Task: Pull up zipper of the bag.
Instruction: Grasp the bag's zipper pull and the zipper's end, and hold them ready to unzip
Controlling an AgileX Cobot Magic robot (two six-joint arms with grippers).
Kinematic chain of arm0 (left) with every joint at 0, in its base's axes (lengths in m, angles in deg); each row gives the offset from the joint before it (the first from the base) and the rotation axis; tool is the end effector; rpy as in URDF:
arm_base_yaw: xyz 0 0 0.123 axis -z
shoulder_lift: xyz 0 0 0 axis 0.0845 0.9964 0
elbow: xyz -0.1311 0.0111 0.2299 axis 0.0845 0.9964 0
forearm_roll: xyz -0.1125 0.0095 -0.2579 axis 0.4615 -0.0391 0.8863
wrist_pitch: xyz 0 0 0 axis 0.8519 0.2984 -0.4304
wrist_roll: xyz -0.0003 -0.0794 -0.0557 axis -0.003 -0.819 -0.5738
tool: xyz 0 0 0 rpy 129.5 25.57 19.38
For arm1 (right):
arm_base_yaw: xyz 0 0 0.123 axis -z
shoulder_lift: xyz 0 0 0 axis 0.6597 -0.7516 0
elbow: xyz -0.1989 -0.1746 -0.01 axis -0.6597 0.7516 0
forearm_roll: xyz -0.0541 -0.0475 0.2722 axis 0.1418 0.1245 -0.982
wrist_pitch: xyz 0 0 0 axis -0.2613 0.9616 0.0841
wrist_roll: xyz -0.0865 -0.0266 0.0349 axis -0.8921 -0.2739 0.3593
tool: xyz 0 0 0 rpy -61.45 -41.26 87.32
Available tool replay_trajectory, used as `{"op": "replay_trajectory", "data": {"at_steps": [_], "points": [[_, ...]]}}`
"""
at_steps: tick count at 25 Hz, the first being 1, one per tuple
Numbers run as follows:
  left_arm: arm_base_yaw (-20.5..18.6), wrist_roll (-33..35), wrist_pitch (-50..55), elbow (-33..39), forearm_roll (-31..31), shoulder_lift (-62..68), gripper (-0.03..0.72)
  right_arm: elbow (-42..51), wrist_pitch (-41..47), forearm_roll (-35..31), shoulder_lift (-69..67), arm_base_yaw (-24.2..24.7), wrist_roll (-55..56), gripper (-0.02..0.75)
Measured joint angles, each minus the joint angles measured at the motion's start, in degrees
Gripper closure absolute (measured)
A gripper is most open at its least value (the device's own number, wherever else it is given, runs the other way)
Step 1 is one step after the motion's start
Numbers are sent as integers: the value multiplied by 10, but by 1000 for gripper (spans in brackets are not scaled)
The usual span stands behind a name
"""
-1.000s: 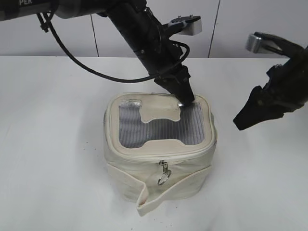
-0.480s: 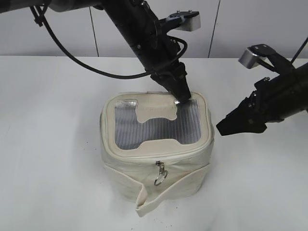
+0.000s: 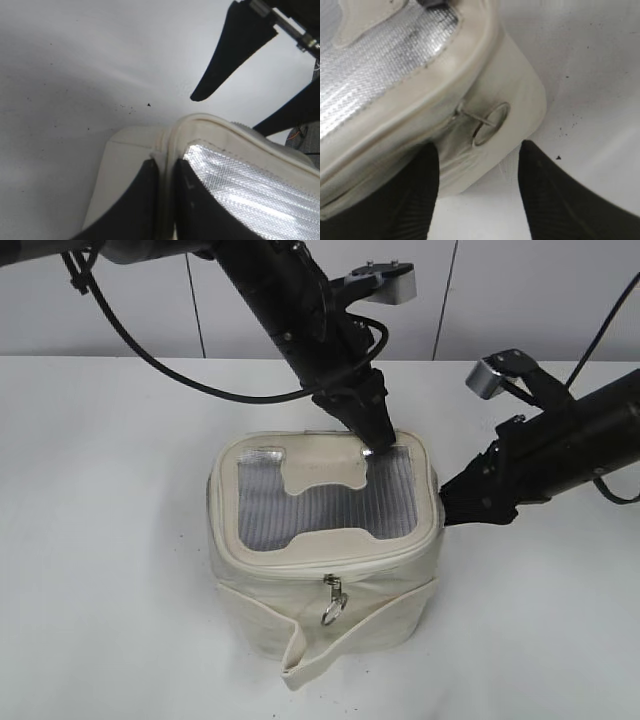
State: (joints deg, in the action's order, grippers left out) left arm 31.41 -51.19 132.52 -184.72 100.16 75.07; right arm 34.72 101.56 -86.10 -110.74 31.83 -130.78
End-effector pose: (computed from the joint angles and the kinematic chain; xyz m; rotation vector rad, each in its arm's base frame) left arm 0.3660 -0.3285 0.2082 1.5745 2.3632 -0.7834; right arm 0.3120 0.1091 0.1168 -0.9974 2.3977 0.7404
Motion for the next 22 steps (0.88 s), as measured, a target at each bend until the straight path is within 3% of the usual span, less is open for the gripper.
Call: {"op": "replay_trajectory", "data": {"at_steps": [4, 6, 12, 16, 22], "points": [[-1, 0, -1, 0, -2, -1, 624, 0, -24, -56, -21, -2, -53, 335], [-2, 0, -1, 0, -3, -1, 624, 2, -27, -93, -29, -2, -90, 379], [-3, 0, -1, 0, -3, -1, 625, 2, -29, -121, -38, -3, -112, 703], [-3, 0, -2, 0, -4, -1, 625, 2, -29, -108, -38, -3, -58, 732], [-3, 0, -3, 0, -5, -1, 625, 2, -23, -32, -15, -3, 60, 732]]}}
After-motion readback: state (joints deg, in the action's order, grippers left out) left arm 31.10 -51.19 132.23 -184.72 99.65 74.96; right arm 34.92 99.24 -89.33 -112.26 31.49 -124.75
